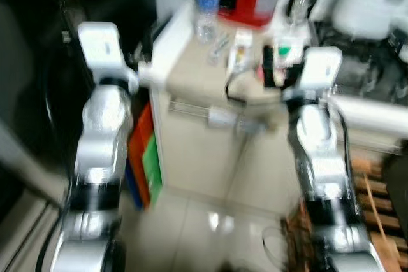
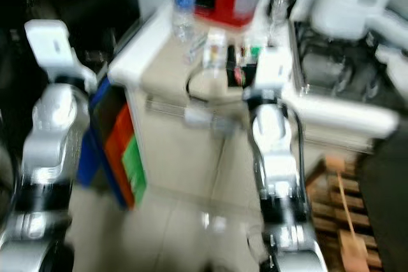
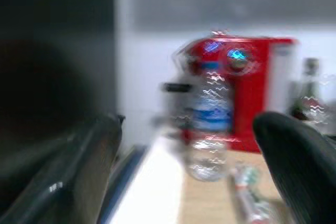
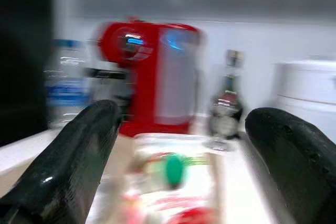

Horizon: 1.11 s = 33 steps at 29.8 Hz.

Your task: Restocking fridge

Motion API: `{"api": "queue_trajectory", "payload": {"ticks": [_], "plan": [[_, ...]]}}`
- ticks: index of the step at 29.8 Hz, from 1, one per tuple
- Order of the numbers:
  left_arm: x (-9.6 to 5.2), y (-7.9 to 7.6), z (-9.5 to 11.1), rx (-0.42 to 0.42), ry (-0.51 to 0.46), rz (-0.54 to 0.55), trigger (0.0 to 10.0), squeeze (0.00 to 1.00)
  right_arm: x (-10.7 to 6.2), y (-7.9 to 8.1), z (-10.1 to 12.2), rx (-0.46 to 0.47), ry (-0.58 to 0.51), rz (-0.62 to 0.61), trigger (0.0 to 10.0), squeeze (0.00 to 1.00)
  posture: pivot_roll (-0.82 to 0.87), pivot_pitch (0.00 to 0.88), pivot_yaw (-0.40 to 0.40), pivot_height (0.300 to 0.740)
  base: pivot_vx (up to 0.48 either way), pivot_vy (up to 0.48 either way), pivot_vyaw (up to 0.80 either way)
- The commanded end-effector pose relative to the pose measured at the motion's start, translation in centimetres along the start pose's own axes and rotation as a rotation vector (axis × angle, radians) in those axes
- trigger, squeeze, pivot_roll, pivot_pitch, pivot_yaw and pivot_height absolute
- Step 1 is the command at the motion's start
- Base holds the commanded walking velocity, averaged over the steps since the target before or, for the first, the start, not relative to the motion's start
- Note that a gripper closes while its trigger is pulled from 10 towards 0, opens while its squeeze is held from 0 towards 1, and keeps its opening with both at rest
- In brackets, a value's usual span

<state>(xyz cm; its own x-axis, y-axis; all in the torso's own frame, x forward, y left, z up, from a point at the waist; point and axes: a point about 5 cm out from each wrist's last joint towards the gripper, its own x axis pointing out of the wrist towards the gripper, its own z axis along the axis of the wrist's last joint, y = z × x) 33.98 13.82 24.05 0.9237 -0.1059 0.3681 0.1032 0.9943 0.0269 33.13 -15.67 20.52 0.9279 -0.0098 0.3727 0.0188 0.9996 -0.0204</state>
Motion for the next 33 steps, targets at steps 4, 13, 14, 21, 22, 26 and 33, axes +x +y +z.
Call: {"api": "queue_trajectory", "payload": {"ticks": [4,13,14,21,22,26,33], "plan": [[0.6,0.0,0.7,0.005,-0.02,-0.036,10.0,0.0,0.0,0.6,0.9,0.002,-0.033,-0.004,10.0,0.32,-0.04,0.0,-0.006,0.74,0.48,0.0,-0.8],[2.7,-1.6,5.0,-0.022,-0.145,-0.151,10.0,0.0,0.9,0.4,6.0,-0.071,-0.212,-0.051,10.0,0.31,-0.06,0.0,0.008,0.74,0.48,0.0,-0.09],[3.2,-1.8,5.9,-0.018,-0.161,-0.178,10.0,0.0,1.1,0.3,7.0,-0.071,-0.242,-0.056,10.0,0.3,-0.06,0.0,0.008,0.74,0.48,0.0,0.0],[6.5,-1.2,8.5,0.002,-0.127,-0.205,10.0,0.0,1.5,0.2,9.1,-0.05,-0.291,-0.074,10.0,0.3,-0.08,0.039,0.031,0.74,0.274,0.0,0.0],[7.0,-0.9,8.8,0.012,-0.117,-0.189,10.0,0.0,1.4,0.2,9.2,-0.044,-0.289,-0.075,10.0,0.3,-0.08,0.044,0.03,0.74,0.0,0.0,0.0],[8.8,0.2,10.1,0.02,-0.101,-0.135,10.0,0.0,1.2,0.4,9.2,-0.038,-0.266,-0.065,10.0,0.3,-0.08,0.05,0.02,0.74,0.0,0.0,0.0],[10.2,0.4,11.8,-0.061,-0.099,-0.145,10.0,0.0,1.1,0.6,9.1,-0.027,-0.243,-0.047,10.0,0.3,-0.08,0.056,0.004,0.74,0.0,0.0,0.0]]}}
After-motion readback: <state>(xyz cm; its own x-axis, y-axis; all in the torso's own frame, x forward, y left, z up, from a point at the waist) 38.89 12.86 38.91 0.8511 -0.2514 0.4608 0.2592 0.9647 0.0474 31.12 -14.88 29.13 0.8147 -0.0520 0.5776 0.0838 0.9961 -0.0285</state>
